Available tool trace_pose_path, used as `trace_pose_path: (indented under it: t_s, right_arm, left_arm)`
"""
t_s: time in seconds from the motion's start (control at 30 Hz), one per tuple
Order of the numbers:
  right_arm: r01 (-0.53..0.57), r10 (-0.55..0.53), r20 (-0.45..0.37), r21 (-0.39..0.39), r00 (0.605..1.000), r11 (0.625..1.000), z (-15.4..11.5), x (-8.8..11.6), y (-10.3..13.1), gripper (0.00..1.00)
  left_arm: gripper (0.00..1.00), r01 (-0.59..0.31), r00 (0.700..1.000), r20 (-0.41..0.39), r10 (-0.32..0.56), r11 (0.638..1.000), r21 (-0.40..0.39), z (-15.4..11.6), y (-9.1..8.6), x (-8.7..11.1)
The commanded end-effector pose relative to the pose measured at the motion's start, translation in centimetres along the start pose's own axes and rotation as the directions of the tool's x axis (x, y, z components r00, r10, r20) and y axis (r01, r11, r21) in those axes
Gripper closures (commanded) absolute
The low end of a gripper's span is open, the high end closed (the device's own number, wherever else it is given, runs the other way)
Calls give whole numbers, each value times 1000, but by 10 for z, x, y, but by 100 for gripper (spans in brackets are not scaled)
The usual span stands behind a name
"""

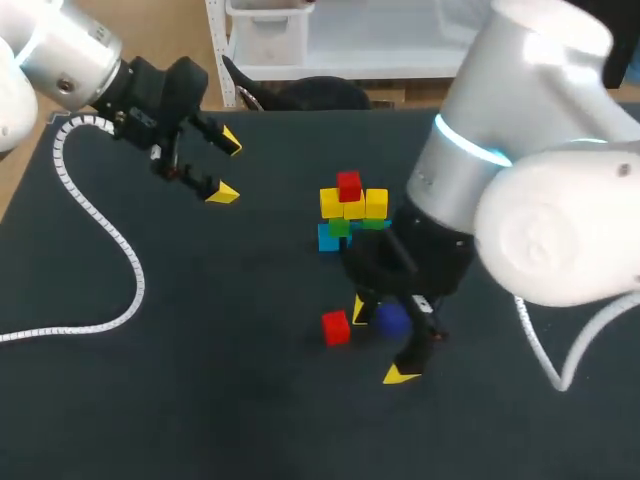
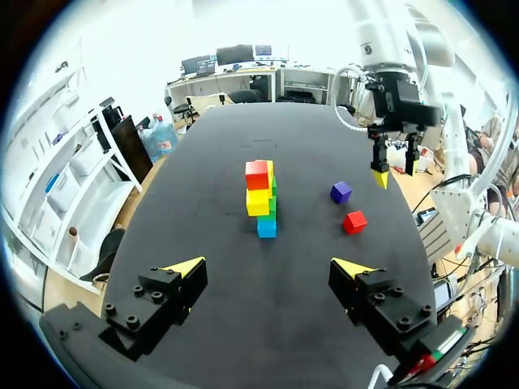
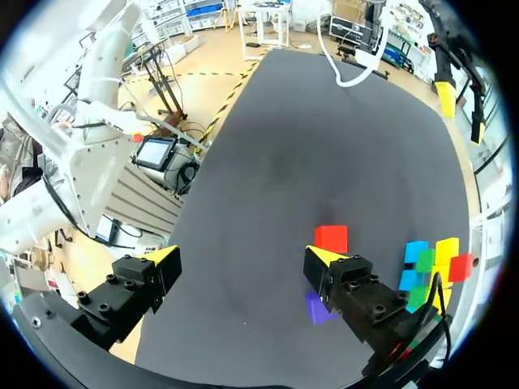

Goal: Place the blue cubes, place green cubes on the blue cubes, place the yellow cubes on the green cubes, then place the red cubes on the yellow cubes, and place purple cube on the red cubes.

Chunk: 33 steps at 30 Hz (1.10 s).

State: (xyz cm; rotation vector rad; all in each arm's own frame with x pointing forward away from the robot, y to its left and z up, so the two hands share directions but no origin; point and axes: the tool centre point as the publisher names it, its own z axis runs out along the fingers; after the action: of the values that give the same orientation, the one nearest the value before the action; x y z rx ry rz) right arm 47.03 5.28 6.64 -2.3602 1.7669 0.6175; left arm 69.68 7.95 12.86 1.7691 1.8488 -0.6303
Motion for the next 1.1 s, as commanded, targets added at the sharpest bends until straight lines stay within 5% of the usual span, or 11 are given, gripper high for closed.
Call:
trace_pose_path:
  t_s: [0.03, 0.43, 1.1]
  right_arm:
    - [-15, 15, -4, -25, 1000, 1000, 15, -5, -15, 0]
    - [-41, 41, 5, 56, 999, 998, 24, 2, -28, 0]
    - [-30, 30, 0, 14, 1000, 999, 33, 10, -61, 0]
  left_arm:
    - [0, -3, 1000, 2, 3, 1000, 2, 0, 1, 1]
    - [0, -3, 1000, 2, 3, 1000, 2, 0, 1, 1]
    - [0, -3, 1000, 2, 3, 1000, 2, 0, 1, 1]
